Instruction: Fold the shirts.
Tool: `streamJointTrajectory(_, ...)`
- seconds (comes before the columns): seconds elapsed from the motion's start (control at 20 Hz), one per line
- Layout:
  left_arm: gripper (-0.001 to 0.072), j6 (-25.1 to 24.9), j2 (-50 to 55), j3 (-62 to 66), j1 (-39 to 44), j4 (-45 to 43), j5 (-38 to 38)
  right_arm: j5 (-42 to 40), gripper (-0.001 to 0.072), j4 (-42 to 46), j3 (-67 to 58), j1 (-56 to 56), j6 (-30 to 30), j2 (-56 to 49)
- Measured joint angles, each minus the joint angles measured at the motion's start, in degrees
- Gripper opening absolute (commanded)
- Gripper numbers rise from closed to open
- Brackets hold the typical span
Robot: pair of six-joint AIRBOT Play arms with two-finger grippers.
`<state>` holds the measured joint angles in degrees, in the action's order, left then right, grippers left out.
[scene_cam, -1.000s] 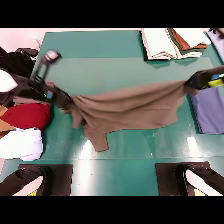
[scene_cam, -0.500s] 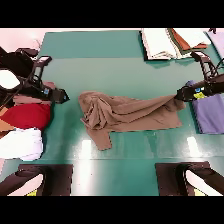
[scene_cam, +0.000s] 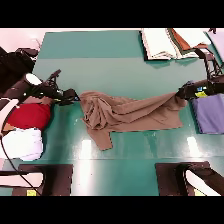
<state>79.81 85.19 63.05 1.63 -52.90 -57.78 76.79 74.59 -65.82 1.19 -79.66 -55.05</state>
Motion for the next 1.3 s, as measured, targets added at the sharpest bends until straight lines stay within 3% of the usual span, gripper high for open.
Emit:
streamJointTrajectory(0.15,0.0578,-0.22,2.4,0.04,2.69,1.4,2.93,-0.24,0.0017,0.0,0.0,0.0,-0.02,0.04)
streamJointTrajectory(0.2,0.0488,-0.24,2.78,0.07,3.5,1.81,3.76,-0.37,0.0017,0.0,0.0,0.0,-0.02,0.04)
streamJointTrajectory(0.35,0.0026,-0.31,3.54,0.02,4.94,1.86,5.33,-0.59,0.0017,0.0,0.0,-0.02,-0.04,0.04)
streamJointTrajectory(0.65,0.0031,-0.44,0.96,5.44,5.18,2.23,3.28,-0.39,0.0017,0.04,-2.75,-0.02,-0.04,0.11)
streamJointTrajectory(1.3,0.0029,-1.9,-34.51,49.66,-0.74,-4.24,-2.29,5.33,0.0017,0.37,-35.67,3.08,0.0,6.91)
